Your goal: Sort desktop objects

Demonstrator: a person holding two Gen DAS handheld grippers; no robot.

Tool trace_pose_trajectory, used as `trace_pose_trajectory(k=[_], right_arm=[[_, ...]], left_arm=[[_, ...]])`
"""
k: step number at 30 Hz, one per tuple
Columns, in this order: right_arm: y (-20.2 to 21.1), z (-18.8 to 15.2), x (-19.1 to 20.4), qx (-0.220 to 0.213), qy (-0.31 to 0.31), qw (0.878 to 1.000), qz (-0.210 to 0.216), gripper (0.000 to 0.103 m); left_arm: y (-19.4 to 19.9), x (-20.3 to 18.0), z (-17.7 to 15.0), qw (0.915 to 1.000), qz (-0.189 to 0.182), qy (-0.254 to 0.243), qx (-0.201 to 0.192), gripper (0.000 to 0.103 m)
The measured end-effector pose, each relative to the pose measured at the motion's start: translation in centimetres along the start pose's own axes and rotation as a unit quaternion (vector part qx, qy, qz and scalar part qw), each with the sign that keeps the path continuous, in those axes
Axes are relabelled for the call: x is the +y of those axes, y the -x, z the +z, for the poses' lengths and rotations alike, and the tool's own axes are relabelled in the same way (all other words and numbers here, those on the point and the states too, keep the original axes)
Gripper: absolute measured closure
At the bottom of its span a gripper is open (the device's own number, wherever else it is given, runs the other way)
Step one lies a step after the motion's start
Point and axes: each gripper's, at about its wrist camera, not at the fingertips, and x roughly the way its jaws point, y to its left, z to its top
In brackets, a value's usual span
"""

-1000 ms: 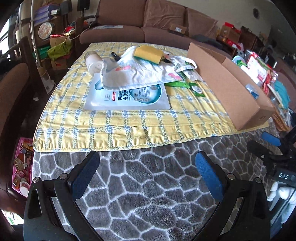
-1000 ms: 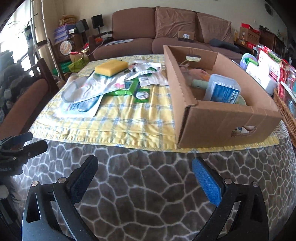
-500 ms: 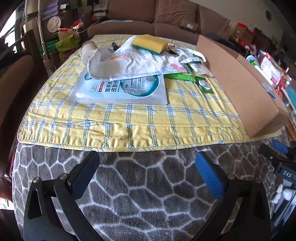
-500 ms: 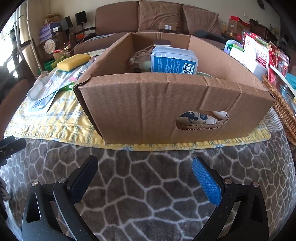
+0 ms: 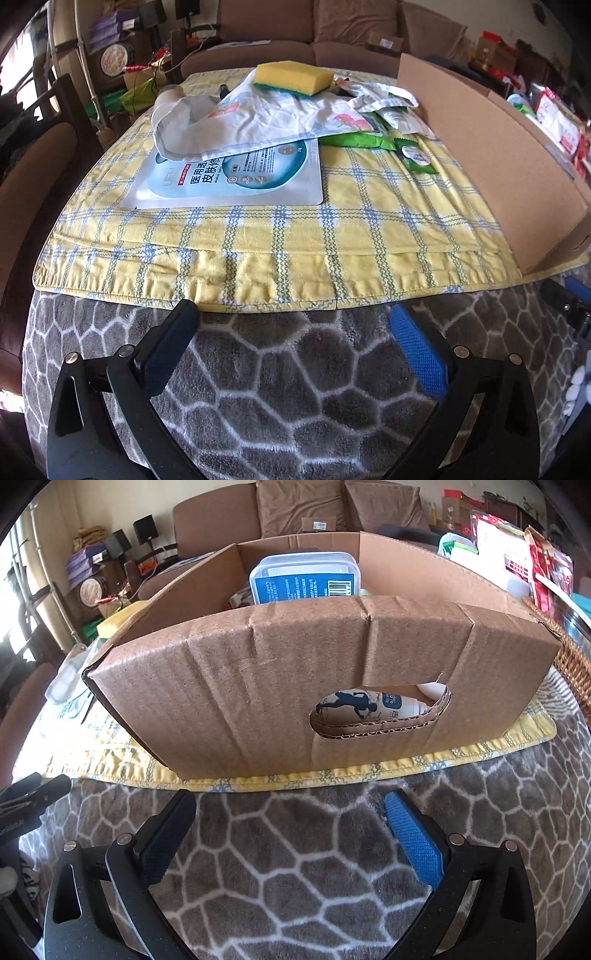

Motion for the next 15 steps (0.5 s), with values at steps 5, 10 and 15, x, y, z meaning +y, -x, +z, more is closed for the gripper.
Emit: trace_pose_trajectory(k=[5,10,15], right_arm=[[-0.2,0.0,0.3,0.004,0.007,1.0,-0.005,0.0],[-0.7,-0.1,1.5,0.019,0.058,0.998,-0.027,0.0],[-0.7,-0.1,1.4,0.019,0.057,0.998,-0.028,0.0]], left_arm=[[-0.2,-0.1,0.0,1.0,0.007,-0.005,0.003,0.0],[-0.2,-0.2,0.0,1.0,0.005,-0.004,0.003,0.0],[-0.1,-0.1,-0.2,0.9999,-0.007,-0.015,0.003,0.0]])
